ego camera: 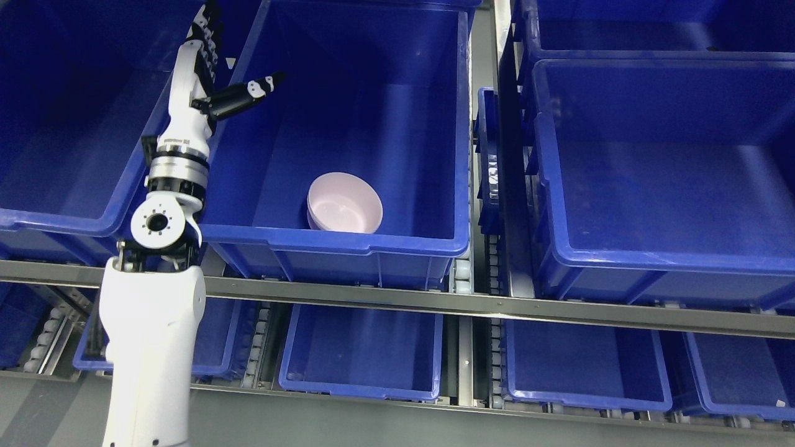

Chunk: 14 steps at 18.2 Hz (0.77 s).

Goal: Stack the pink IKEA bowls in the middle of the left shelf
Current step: 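Release the bowls and raise the left hand out of the bin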

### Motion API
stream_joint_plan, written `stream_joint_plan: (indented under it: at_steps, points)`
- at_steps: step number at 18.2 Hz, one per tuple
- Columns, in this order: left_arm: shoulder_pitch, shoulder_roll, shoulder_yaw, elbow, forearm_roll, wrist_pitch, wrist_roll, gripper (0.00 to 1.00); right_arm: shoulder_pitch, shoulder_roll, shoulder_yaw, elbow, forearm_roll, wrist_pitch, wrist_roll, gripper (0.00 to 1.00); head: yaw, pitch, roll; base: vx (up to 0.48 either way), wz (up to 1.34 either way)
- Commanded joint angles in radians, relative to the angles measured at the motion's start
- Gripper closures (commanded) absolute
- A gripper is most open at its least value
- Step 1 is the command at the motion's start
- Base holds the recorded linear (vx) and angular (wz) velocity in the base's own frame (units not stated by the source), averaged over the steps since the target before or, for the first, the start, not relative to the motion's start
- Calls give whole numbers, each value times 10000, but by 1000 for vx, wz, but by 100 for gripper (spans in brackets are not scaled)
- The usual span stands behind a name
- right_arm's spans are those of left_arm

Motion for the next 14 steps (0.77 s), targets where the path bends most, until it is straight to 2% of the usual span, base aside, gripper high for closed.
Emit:
stream_joint_plan:
  at_steps: [1,5,14]
  points:
    - [1309,0,24,-1698,831,72,60,0,16,-175,-107,-337,0,1,1,0,0,0,0,0,0]
    - [1509,0,-574,-1837,831,103,45,0,16,-175,-107,-337,0,1,1,0,0,0,0,-6,0]
    - [1510,0,-591,-1867,831,103,45,0,16,-175,-107,-337,0,1,1,0,0,0,0,-3,9]
